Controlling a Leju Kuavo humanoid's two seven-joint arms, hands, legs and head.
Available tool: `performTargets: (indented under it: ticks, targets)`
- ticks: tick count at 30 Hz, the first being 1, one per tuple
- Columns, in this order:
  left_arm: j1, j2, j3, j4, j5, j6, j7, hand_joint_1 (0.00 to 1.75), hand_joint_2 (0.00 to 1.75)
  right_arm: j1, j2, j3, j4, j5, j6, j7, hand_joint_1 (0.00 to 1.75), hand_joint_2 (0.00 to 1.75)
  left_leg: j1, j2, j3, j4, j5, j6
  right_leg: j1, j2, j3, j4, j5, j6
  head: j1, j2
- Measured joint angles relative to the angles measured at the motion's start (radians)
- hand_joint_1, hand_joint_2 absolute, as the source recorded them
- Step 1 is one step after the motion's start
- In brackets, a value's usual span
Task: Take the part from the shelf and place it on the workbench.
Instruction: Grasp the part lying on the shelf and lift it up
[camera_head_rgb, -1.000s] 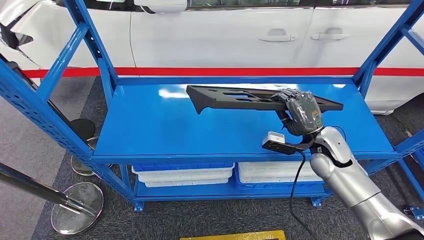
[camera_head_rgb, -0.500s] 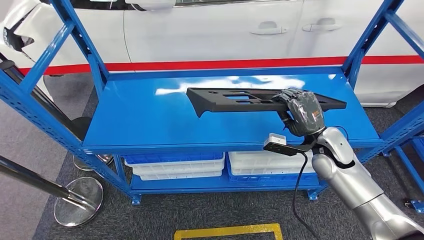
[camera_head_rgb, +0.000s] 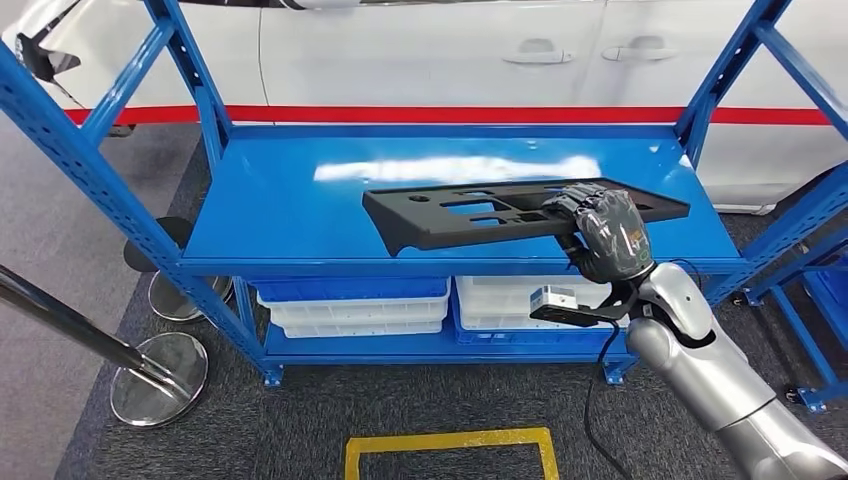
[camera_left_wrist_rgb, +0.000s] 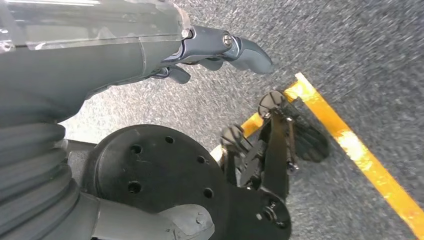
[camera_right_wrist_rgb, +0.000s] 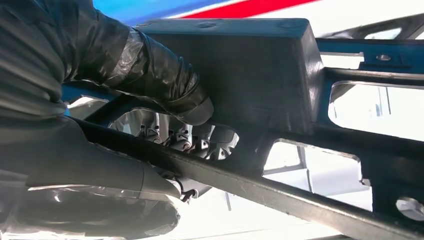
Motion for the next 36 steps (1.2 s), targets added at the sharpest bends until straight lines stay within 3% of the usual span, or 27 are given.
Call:
performTargets:
  ticks: [2,3,4,6,8,9,11,13,14,15,17,18,20,21,22,24,25,26,28,29,30,32,33,34,36]
  targets:
    - [0.0,-0.001,0.0,0.0,0.001,0.0,0.0,0.0,1.75,0.011,-0.001,0.0,-0.023,-0.002,0.0,-0.009,1.75,1.75,0.005,0.0,-0.034,0.024,0.008,-0.008,-0.011,-0.001,0.06,-0.058,0.053,0.014,0.0,0.0]
    - [-0.001,-0.002,0.0,0.0,0.001,0.0,0.0,0.0,1.75,0.014,-0.002,0.0,-0.035,-0.003,0.0,-0.012,1.75,1.75,0.006,0.0,-0.052,0.04,0.009,-0.014,-0.014,-0.001,0.105,-0.121,0.062,0.022,0.0,0.0]
    - [-0.002,-0.002,0.0,0.0,0.002,0.0,0.0,0.0,1.75,0.017,-0.003,0.0,-0.047,-0.006,0.0,-0.015,1.75,1.75,0.006,0.0,-0.067,0.055,0.011,-0.019,-0.014,0.0,0.14,-0.175,0.063,0.021,-0.001,0.0]
    - [-0.003,-0.003,0.0,0.0,0.004,0.001,0.0,0.0,1.75,0.023,-0.005,0.002,-0.068,-0.011,0.0,-0.018,1.75,1.75,0.003,-0.002,-0.086,0.077,0.016,-0.031,-0.01,0.003,0.167,-0.229,0.043,0.007,-0.002,0.0]
    - [-0.001,-0.003,0.0,0.0,0.004,0.002,-0.001,0.0,1.75,0.027,-0.006,0.003,-0.083,-0.013,0.0,-0.019,1.75,1.75,0.003,-0.004,-0.096,0.085,0.025,-0.043,-0.009,0.002,0.153,-0.228,0.051,-0.017,-0.002,0.0]
    - [-0.001,-0.002,0.0,0.0,0.004,0.003,-0.001,0.0,1.75,0.027,-0.006,0.003,-0.088,-0.014,0.0,-0.019,1.75,1.75,0.005,-0.005,-0.103,0.092,0.013,-0.049,-0.009,0.001,0.144,-0.226,0.06,-0.028,-0.002,0.0]
    - [0.0,-0.002,0.0,0.0,0.005,0.004,-0.001,0.0,1.75,0.028,-0.006,0.004,-0.099,-0.014,-0.001,-0.019,1.75,1.75,0.01,-0.005,-0.128,0.155,-0.063,-0.061,-0.01,-0.001,0.12,-0.227,0.082,-0.047,-0.002,0.0]
    - [-0.001,-0.002,0.0,0.0,0.006,0.004,-0.002,0.0,1.75,0.028,-0.006,0.004,-0.108,-0.014,-0.002,-0.019,1.75,1.75,0.013,-0.005,-0.156,0.275,-0.16,-0.07,-0.007,-0.002,0.094,-0.226,0.104,-0.054,-0.002,0.0]
    - [-0.001,-0.002,0.0,0.0,0.006,0.004,-0.003,0.0,1.75,0.028,-0.006,0.004,-0.11,-0.015,-0.002,-0.018,1.75,1.75,0.015,-0.005,-0.161,0.329,-0.182,-0.072,-0.005,-0.002,0.08,-0.225,0.114,-0.054,-0.002,0.0]
    - [-0.002,-0.002,0.0,0.0,0.006,0.004,-0.004,0.0,1.75,0.028,-0.006,0.004,-0.11,-0.015,-0.002,-0.018,1.75,1.75,0.016,-0.005,-0.155,0.359,-0.181,-0.071,-0.003,-0.003,0.066,-0.223,0.125,-0.054,-0.002,0.0]
    - [-0.003,-0.002,0.0,0.0,0.007,0.005,-0.005,0.0,1.75,0.027,-0.006,0.004,-0.11,-0.017,-0.002,-0.017,1.75,1.75,0.016,-0.005,-0.095,0.323,-0.134,-0.063,0.001,-0.003,0.038,-0.221,0.146,-0.052,-0.002,0.0]
    - [-0.004,-0.002,0.0,0.0,0.007,0.005,-0.006,0.0,1.75,0.027,-0.006,0.004,-0.111,-0.018,-0.002,-0.016,1.75,1.75,0.015,-0.006,-0.041,0.261,-0.115,-0.054,0.003,-0.003,0.026,-0.22,0.157,-0.051,-0.002,0.0]
    - [-0.008,-0.002,0.0,0.0,0.007,0.006,-0.008,0.0,1.75,0.024,-0.009,0.004,-0.113,-0.021,-0.002,-0.015,1.75,1.75,0.01,-0.006,0.067,0.114,-0.122,-0.04,0.007,-0.003,0.012,-0.223,0.178,-0.043,-0.002,0.0]
    - [-0.01,-0.002,0.0,0.0,0.008,0.006,-0.009,0.0,1.75,0.021,-0.01,0.004,-0.114,-0.022,-0.002,-0.014,1.75,1.75,0.006,-0.007,0.097,0.066,-0.129,-0.036,0.006,-0.004,0.011,-0.227,0.19,-0.037,-0.002,0.0]
    - [-0.011,-0.002,0.0,0.0,0.008,0.006,-0.009,0.0,1.75,0.019,-0.011,0.003,-0.115,-0.024,-0.002,-0.014,1.75,1.75,0.002,-0.007,0.107,0.039,-0.132,-0.034,0.004,-0.005,0.01,-0.233,0.202,-0.03,-0.002,0.0]
    - [-0.011,-0.003,0.0,0.0,0.009,0.006,-0.009,0.0,1.75,0.016,-0.012,0.003,-0.116,-0.028,-0.001,-0.013,1.75,1.75,0.003,-0.006,0.094,0.025,-0.105,-0.027,0.001,-0.006,0.006,-0.243,0.214,-0.017,-0.002,0.0]
    - [-0.01,-0.004,0.001,0.0,0.009,0.006,-0.009,0.0,1.75,0.015,-0.013,0.003,-0.115,-0.03,0.0,-0.012,1.75,1.75,0.004,-0.004,0.085,0.017,-0.089,-0.021,0.001,-0.005,-0.001,-0.233,0.194,-0.014,-0.002,0.0]
    - [-0.01,-0.004,0.001,0.0,0.01,0.007,-0.009,0.0,1.75,0.012,-0.014,0.003,-0.115,-0.032,0.002,-0.012,1.75,1.75,0.006,-0.001,0.073,0.011,-0.071,-0.015,0.002,-0.004,-0.012,-0.204,0.152,-0.012,-0.001,0.0]
    - [-0.009,-0.005,0.001,0.0,0.01,0.007,-0.009,0.0,1.75,0.006,-0.016,0.004,-0.115,-0.034,0.004,-0.011,1.75,1.75,0.006,0.002,0.04,0.011,-0.043,-0.006,0.001,-0.003,-0.034,-0.096,0.043,-0.012,0.0,0.0]
    - [-0.009,-0.005,0.001,0.0,0.011,0.008,-0.009,0.0,1.75,0.004,-0.016,0.004,-0.114,-0.035,0.005,-0.011,1.75,1.75,0.005,0.002,0.022,0.014,-0.03,-0.005,0.001,-0.003,-0.041,-0.035,0.013,-0.01,0.0,0.0]
    - [-0.008,-0.005,0.001,0.0,0.012,0.008,-0.009,0.0,1.75,0.003,-0.016,0.004,-0.113,-0.035,0.006,-0.011,1.75,1.75,0.004,0.002,0.002,0.018,-0.018,-0.006,0.001,-0.003,-0.04,0.01,0.012,-0.008,0.0,0.0]
    - [-0.008,-0.005,0.001,0.0,0.014,0.008,-0.009,0.0,1.75,-0.003,-0.016,0.004,-0.111,-0.035,0.009,-0.01,1.75,1.75,0.004,0.002,-0.041,0.033,0.003,-0.009,-0.001,-0.003,0.0,0.019,0.065,-0.005,0.0,0.0]
    - [-0.009,-0.005,0.001,0.0,0.015,0.008,-0.009,0.0,1.75,-0.007,-0.016,0.004,-0.11,-0.035,0.01,-0.01,1.75,1.75,0.004,0.002,-0.062,0.044,0.012,-0.012,-0.002,-0.003,0.043,-0.023,0.087,-0.004,0.0,0.0]
    - [-0.009,-0.005,0.001,0.0,0.016,0.008,-0.009,0.0,1.75,-0.013,-0.016,0.004,-0.11,-0.035,0.011,-0.01,1.75,1.75,0.002,0.002,-0.079,0.055,0.018,-0.016,-0.001,-0.003,0.097,-0.091,0.086,-0.005,0.0,0.0]
    - [-0.01,-0.006,0.001,0.0,0.016,0.008,-0.01,0.0,1.75,-0.022,-0.016,0.005,-0.11,-0.036,0.012,-0.01,1.75,1.75,-0.001,0.001,-0.1,0.074,0.03,-0.025,0.003,-0.003,0.177,-0.206,0.048,-0.012,-0.001,0.0]
